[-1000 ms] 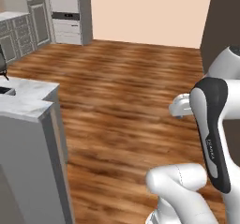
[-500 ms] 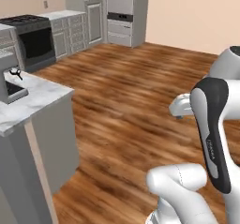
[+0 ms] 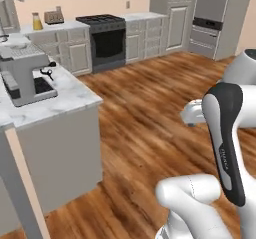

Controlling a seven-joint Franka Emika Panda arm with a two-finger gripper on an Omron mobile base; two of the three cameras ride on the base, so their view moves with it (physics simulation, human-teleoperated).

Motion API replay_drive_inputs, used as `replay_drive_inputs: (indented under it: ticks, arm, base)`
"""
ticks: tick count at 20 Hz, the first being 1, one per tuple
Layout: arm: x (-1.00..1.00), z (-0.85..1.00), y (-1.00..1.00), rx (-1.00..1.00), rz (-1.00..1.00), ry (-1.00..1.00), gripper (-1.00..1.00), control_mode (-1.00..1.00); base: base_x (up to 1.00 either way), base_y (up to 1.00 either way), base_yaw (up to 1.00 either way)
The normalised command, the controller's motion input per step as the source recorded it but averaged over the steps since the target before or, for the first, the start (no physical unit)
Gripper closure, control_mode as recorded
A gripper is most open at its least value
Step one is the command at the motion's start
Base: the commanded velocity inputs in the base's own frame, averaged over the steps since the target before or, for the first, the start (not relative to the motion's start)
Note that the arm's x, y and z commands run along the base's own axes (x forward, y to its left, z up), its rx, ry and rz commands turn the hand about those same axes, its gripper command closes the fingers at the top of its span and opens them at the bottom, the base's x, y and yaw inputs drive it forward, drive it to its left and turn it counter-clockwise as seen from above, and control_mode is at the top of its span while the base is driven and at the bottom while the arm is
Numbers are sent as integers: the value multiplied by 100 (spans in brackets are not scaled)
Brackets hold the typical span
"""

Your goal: There is a tray on the dining counter. Grab the cup, mug, and pitcher and place them on the tray. The pitcher may be placed next to the tray if it cannot fit the tray.

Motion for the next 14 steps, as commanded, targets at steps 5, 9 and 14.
replay_drive_inputs:
  ticks: [5,9,14]
  arm:
    - [0,0,0,0,0,0,-100,100]
    - [0,0,0,0,0,0,-100,100]
    - [0,0,0,0,0,0,-100,100]
  base:
    - [88,-100,72]
    - [85,-100,57]
    - [90,-100,42]
